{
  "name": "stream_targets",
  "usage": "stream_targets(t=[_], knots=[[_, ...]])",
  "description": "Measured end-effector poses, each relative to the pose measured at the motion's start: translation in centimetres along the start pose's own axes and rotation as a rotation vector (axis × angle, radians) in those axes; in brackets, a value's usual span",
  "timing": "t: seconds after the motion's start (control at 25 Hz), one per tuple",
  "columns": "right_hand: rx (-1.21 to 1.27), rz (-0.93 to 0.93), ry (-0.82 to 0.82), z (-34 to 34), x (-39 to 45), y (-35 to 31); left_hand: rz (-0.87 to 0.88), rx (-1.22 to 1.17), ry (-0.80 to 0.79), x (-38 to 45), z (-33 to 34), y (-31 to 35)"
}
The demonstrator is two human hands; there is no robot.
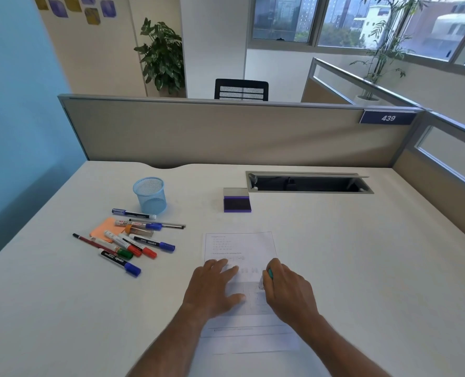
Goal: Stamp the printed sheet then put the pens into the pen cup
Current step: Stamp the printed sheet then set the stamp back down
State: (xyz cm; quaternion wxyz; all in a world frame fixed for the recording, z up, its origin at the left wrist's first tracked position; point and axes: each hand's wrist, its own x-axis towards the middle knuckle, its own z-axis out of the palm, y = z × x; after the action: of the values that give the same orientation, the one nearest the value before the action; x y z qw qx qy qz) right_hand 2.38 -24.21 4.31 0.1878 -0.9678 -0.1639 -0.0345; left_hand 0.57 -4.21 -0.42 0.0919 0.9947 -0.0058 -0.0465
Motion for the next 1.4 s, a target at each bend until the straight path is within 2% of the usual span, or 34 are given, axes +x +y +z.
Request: stream_targets(t=[0.84,1.4], knots=[[-0.048,0.061,-0.055,-1.0,-8.0,1.0,0.017,-0.063,-0.048,0.1,-0.7,0.1],[-0.041,0.077,-0.071,-1.2,-10.0,1.0,0.007,-0.057,-0.053,0.2,-0.8,0.2]])
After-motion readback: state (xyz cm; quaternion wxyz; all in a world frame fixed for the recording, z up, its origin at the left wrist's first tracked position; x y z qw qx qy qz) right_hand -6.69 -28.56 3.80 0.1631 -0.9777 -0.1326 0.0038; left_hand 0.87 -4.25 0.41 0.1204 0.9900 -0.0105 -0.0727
